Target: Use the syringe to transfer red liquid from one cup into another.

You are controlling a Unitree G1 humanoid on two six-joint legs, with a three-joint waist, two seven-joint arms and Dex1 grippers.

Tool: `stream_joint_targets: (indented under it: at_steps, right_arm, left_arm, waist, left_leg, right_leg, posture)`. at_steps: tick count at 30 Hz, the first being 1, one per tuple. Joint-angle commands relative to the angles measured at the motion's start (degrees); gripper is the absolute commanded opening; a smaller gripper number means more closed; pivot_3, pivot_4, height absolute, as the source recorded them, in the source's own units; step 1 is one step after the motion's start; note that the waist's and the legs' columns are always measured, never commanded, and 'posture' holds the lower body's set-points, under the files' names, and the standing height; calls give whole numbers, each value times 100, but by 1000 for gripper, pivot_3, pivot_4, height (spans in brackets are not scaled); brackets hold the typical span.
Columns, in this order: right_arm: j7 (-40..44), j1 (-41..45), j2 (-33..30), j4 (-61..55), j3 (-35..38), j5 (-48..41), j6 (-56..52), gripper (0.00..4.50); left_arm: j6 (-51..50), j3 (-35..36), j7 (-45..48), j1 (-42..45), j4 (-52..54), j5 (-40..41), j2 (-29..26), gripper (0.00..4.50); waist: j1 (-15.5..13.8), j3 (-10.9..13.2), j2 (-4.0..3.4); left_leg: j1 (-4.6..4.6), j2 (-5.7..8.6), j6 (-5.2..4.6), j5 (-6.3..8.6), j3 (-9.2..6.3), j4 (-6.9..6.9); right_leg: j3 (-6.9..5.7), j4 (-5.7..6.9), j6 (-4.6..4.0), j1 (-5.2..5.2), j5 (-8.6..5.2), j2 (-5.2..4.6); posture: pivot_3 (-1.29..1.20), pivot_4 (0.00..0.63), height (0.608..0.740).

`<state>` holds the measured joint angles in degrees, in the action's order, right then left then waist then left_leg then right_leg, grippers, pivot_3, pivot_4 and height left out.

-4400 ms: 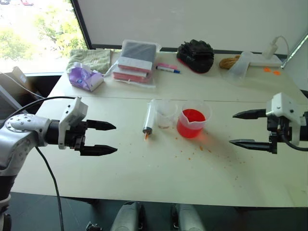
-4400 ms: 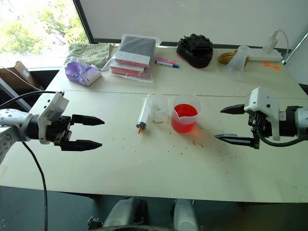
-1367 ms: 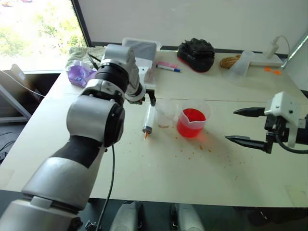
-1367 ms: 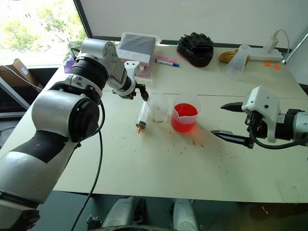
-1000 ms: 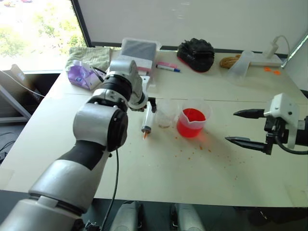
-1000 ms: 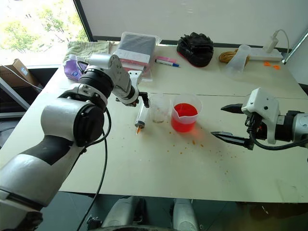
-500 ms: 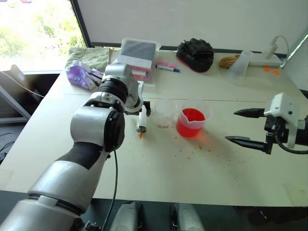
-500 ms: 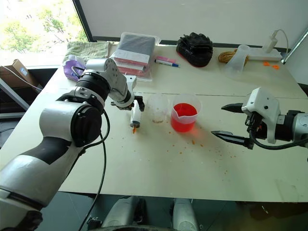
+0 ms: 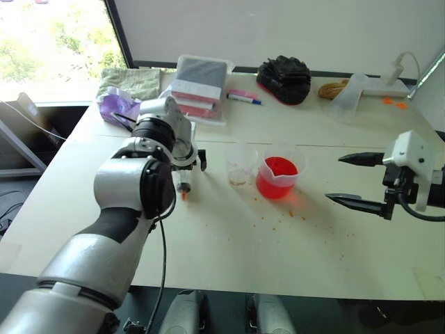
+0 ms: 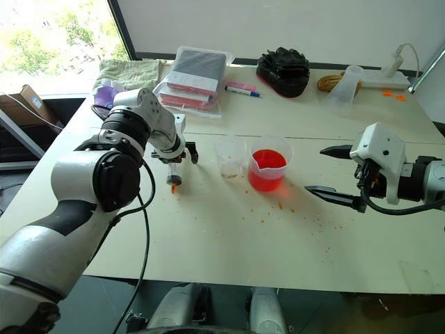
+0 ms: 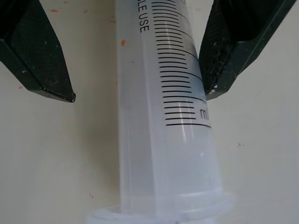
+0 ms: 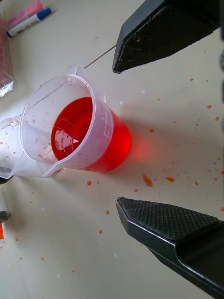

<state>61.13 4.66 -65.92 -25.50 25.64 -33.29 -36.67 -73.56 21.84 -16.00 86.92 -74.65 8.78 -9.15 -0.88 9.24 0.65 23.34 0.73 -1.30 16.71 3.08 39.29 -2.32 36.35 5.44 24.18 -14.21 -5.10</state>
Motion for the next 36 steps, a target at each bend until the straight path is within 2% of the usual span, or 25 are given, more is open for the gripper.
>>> stream_joint_targets:
  at_steps: [1, 5, 6, 14, 16, 19, 22, 25, 27, 32, 36]
  right_arm:
    - [-36, 87, 7, -10, 85, 30, 101, 4500]
    - [-59, 81, 28, -28, 81, 54, 108, 4500]
    - [-64, 76, 30, -33, 83, 57, 108, 4500]
    - [-127, 4, 38, -116, 171, 25, 32, 4500]
    - [-150, -65, 53, -161, 249, 25, 1, 4500]
    - [-229, -206, 112, -263, 395, 21, -55, 4500]
    - [-347, -319, 205, -372, 523, 28, -97, 4500]
    - [-497, -381, 313, -467, 610, 26, -136, 4500]
    - [-612, -423, 400, -559, 646, 11, -177, 4500]
    - [-981, -411, 682, -775, 628, -80, -302, 4500]
    - [-1458, -298, 1016, -1015, 813, -385, -590, 4500]
  left_arm:
    - [113, 89, -175, -61, 105, 61, -34, 2919]
    - [115, 190, -284, -102, 119, 131, -50, 1599]
    - [112, 199, -293, -107, 124, 136, -51, 1476]
    - [133, 222, -138, 13, 407, 229, -342, 1460]
    - [191, 99, 402, 94, 664, 315, -516, 1460]
    - [118, -674, 1504, 294, 1093, 130, -764, 1460]
    - [851, -1305, 2514, 330, 1744, 9, -976, 1460]
    - [2339, -1165, 3148, 270, 2289, 232, -996, 1460]
    - [3370, -1234, 3853, 286, 2548, 337, -842, 1460]
    - [3988, -943, 4969, 692, 2235, 960, -144, 1460]
    - [4866, -984, 5677, 379, 2592, 1262, 638, 1460]
  waist:
    - [0, -2, -3]
    - [-2, -2, -3]
    - [-3, -2, -3]
    - [7, -1, -1]
    - [13, -1, -1]
    - [10, -1, -2]
    - [-6, -1, -1]
    - [-11, -1, -2]
    - [-26, -1, -1]
    - [-145, -2, -3]
    - [-133, -3, -5]
  left_leg:
    - [-1, 0, 1, 0, 0, 0]
    - [-3, 0, 7, -4, 0, 0]
    - [-3, 1, 7, -4, 0, 0]
    - [-4, 1, 10, -6, 0, 0]
    - [-4, 1, 13, -7, -1, 0]
    - [-4, 0, 18, -10, -1, -2]
    - [-3, 2, 19, -11, 3, -2]
    - [-2, 2, 20, -11, 2, -1]
    - [0, 2, 20, -11, 1, -1]
    - [0, 5, 16, -12, 7, 1]
    - [-1, 6, 6, -9, 6, 1]
  right_leg:
    - [0, 1, 0, 0, 0, 0]
    - [0, 5, 0, -1, 0, 0]
    - [-1, 5, 0, -1, 0, 0]
    - [-2, 7, 0, -1, 0, 1]
    - [-2, 8, 0, 0, 0, 2]
    - [-3, 9, 0, 2, 0, 5]
    - [-3, 8, 0, 2, 0, 5]
    - [-2, 4, 0, 1, 0, 3]
    - [-2, 1, -1, 0, 1, 1]
    - [-3, -4, -1, -3, 1, 3]
    - [0, -6, -1, -6, 1, 5]
  posture:
    - [0, 150, 740]
    - [0, 150, 740]
    - [0, 150, 740]
    - [0, 150, 740]
    - [0, 150, 740]
    - [0, 150, 740]
    - [0, 150, 740]
    - [0, 150, 740]
    - [0, 150, 740]
    - [0, 150, 740]
    - [0, 150, 740]
